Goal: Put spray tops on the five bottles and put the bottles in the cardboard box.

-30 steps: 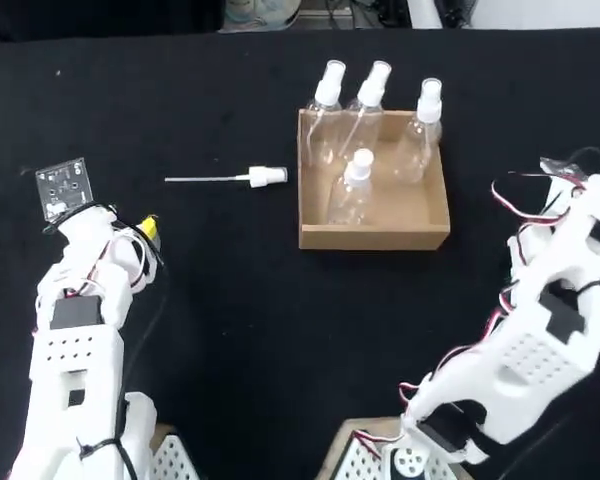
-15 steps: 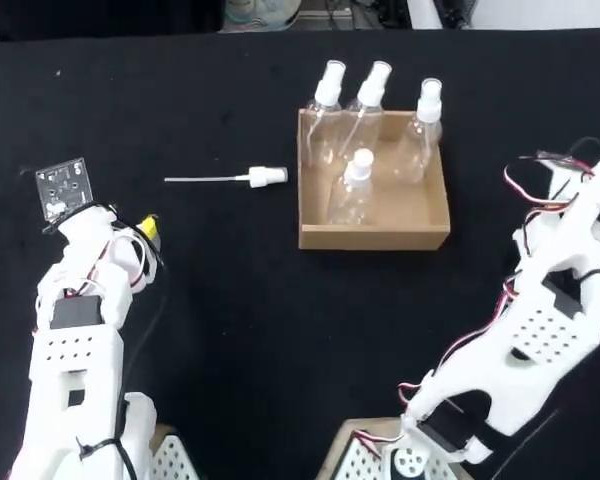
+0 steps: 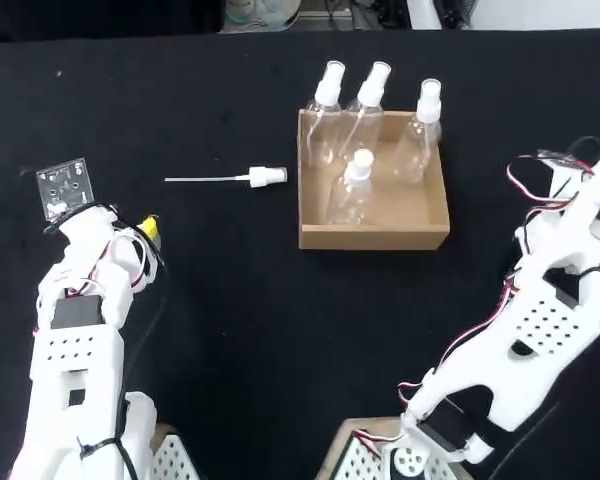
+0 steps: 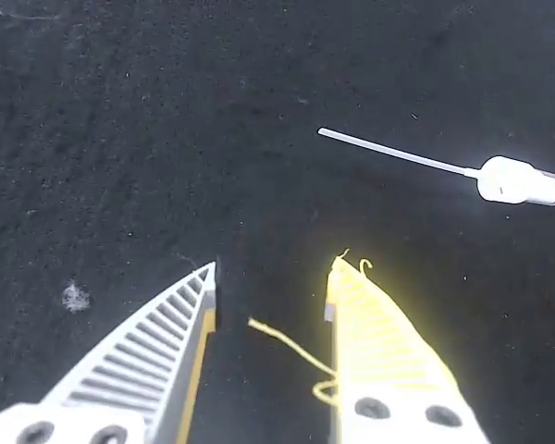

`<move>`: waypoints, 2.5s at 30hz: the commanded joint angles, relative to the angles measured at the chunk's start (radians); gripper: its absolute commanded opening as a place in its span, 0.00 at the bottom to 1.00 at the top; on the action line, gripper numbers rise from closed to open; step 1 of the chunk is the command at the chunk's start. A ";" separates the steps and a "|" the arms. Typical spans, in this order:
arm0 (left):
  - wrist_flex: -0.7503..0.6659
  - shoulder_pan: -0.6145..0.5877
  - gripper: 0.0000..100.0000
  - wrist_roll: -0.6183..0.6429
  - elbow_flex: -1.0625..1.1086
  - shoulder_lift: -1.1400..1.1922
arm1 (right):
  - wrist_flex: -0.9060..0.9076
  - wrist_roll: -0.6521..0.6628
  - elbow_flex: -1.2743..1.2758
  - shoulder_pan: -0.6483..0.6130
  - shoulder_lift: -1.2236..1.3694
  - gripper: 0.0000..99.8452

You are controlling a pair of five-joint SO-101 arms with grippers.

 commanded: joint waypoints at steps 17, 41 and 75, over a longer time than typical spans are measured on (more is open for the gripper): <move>0.350 0.102 0.19 -0.158 -0.618 0.457 | -0.012 -0.180 0.213 -0.112 -0.665 0.01; 0.356 0.160 0.19 -0.672 -1.400 1.359 | -0.256 -0.173 0.843 -0.112 -1.070 0.01; 0.391 0.162 0.19 -0.997 -1.646 1.614 | -0.255 -0.176 0.846 -0.110 -1.069 0.01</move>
